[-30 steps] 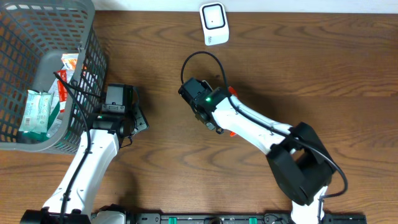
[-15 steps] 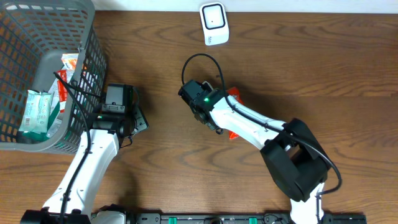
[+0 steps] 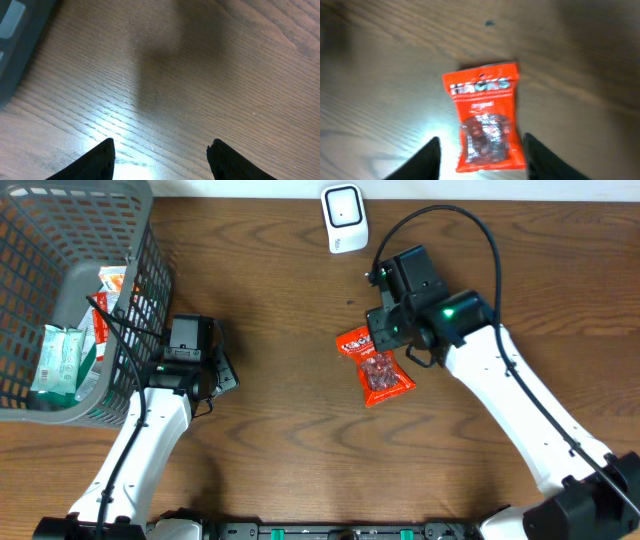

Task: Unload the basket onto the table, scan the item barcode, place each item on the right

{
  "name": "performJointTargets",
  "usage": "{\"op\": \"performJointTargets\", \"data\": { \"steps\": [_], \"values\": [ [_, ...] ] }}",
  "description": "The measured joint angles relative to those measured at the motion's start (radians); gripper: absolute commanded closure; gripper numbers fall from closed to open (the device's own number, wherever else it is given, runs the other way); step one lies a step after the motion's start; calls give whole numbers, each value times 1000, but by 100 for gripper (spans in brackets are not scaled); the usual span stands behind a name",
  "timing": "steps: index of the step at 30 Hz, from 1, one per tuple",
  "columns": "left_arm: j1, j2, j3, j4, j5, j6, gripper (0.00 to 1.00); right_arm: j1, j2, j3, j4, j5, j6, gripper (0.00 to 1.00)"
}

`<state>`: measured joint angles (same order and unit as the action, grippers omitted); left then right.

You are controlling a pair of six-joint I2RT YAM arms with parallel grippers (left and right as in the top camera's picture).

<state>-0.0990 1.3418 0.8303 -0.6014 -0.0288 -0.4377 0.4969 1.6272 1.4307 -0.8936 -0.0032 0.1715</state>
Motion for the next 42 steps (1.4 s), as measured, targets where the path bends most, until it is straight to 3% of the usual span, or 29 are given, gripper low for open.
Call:
{"op": "performJointTargets", "data": {
  "steps": [5, 11, 18, 25, 31, 35, 39, 42],
  "values": [
    [0, 0, 0, 1, 0, 0, 38, 92, 98, -13, 32, 42, 4, 45],
    [0, 0, 0, 0, 0, 0, 38, 222, 294, -18, 96, 263, 13, 48],
    [0, 0, 0, -1, 0, 0, 38, 262, 453, -21, 150, 458, 17, 46],
    [0, 0, 0, -1, 0, 0, 38, 270, 478, -21, 155, 574, 20, 46],
    [0, 0, 0, 0, 0, 0, 38, 270, 478, -21, 152, 604, 23, 34],
    [0, 0, 0, 0, 0, 0, 38, 272, 478, -21, 139, 668, 26, 32],
    [0, 0, 0, 0, 0, 0, 38, 272, 478, -20, 114, 690, 31, 36],
    [0, 0, 0, -1, 0, 0, 38, 270, 478, -20, 112, 663, 52, 47]
  ]
}}
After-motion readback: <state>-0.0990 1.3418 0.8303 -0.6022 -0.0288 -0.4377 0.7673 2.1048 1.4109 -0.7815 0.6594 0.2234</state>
